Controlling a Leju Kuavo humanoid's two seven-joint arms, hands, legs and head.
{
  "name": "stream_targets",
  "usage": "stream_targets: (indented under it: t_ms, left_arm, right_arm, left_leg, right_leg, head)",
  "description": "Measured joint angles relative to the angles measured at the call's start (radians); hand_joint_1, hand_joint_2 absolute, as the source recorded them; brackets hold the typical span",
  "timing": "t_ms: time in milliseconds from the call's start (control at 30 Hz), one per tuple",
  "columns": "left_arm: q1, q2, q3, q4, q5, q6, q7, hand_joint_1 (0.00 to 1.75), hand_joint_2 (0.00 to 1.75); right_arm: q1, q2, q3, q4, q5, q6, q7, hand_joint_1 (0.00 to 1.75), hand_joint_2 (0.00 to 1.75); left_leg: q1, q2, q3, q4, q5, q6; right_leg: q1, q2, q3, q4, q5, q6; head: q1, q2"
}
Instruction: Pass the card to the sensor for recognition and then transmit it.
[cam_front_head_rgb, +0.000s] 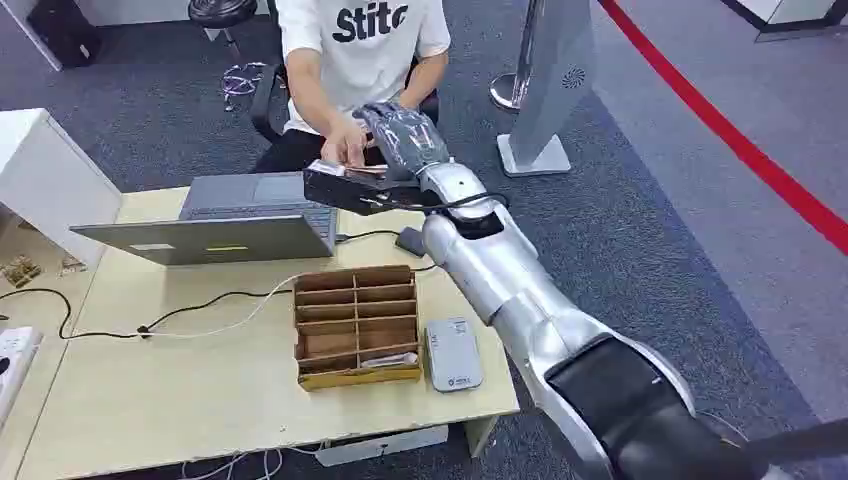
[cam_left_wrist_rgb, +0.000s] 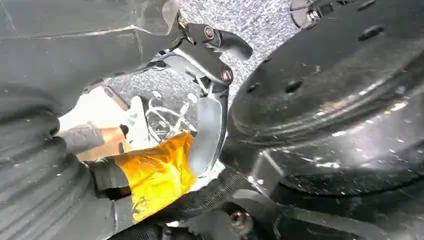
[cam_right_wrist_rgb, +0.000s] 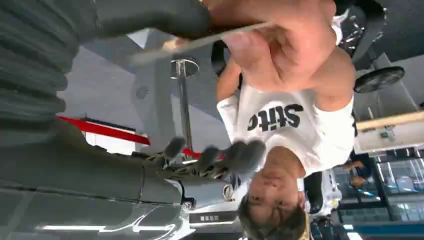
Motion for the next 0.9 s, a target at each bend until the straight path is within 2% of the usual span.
stream_targets:
  t_ms: [333, 400, 467, 533, 600, 767, 900]
  left_arm:
    - [0.0, 0.003, -0.014, 0.0, -0.003, 0.0, 0.0, 0.0, 1.75]
    - [0.0, 0.003, -0.014, 0.0, -0.003, 0.0, 0.0, 0.0, 1.75]
    - [0.0, 0.002, -0.015, 0.0, 0.003, 0.0, 0.0, 0.0, 1.75]
    - [0.001, -0.003, -0.015, 0.0, 0.019, 0.006, 0.002, 0.0, 1.75]
    - [0.003, -0.014, -0.014, 0.0, 0.04, 0.025, 0.002, 0.0, 1.75]
    - [0.018, -0.041, -0.009, 0.0, 0.086, 0.061, 0.0, 0.0, 1.75]
    - [0.03, -0.061, 0.009, 0.0, 0.127, 0.095, -0.003, 0.0, 1.75]
  right_arm:
    - [-0.001, 0.0, -0.042, 0.044, 0.002, 0.002, -0.023, 1.75, 1.75]
    - [-0.001, 0.001, -0.055, 0.045, -0.003, -0.003, -0.052, 1.75, 1.75]
    - [0.011, 0.004, -0.072, 0.033, -0.037, -0.017, -0.123, 1.75, 1.75]
    - [0.063, 0.012, -0.084, -0.037, -0.078, -0.033, -0.224, 1.75, 1.75]
    - [0.172, 0.014, -0.079, -0.177, -0.125, -0.026, -0.29, 1.75, 1.75]
    - [0.453, -0.011, -0.03, -0.521, -0.255, -0.035, -0.33, 1.75, 1.75]
    - [0.644, -0.053, -0.03, -0.703, -0.353, -0.052, -0.374, 1.75, 1.75]
  left_leg:
    - [0.0, 0.0, 0.0, 0.0, 0.0, 0.0]
    - [0.0, 0.0, 0.0, 0.0, 0.0, 0.0]
    - [0.0, 0.0, 0.0, 0.0, 0.0, 0.0]
    - [0.0, 0.0, 0.0, 0.0, 0.0, 0.0]
    - [0.001, -0.002, 0.0, 0.0, 0.0, 0.0]
    - [0.001, -0.002, -0.001, 0.0, -0.002, -0.001]
    - [0.001, -0.002, -0.002, 0.0, -0.003, 0.0]
  right_leg:
    - [0.0, 0.0, 0.0, 0.0, 0.0, 0.0]
    - [0.0, 0.0, 0.0, 0.0, 0.0, 0.0]
    - [0.0, 0.0, 0.0, 0.0, 0.0, 0.0]
    - [0.0, 0.0, 0.0, 0.0, 0.0, 0.0]
    - [0.001, -0.002, 0.001, -0.001, -0.001, 0.0]
    - [0.001, -0.002, 0.0, -0.003, -0.001, 0.0]
    - [0.001, -0.002, 0.0, -0.004, -0.002, 0.001]
  head:
    - [0.0, 0.0]
    - [0.0, 0.0]
    - [0.0, 0.0]
    - [0.0, 0.0]
    - [0.0, 0.0]
    - [0.0, 0.0]
    - [0.0, 0.0]
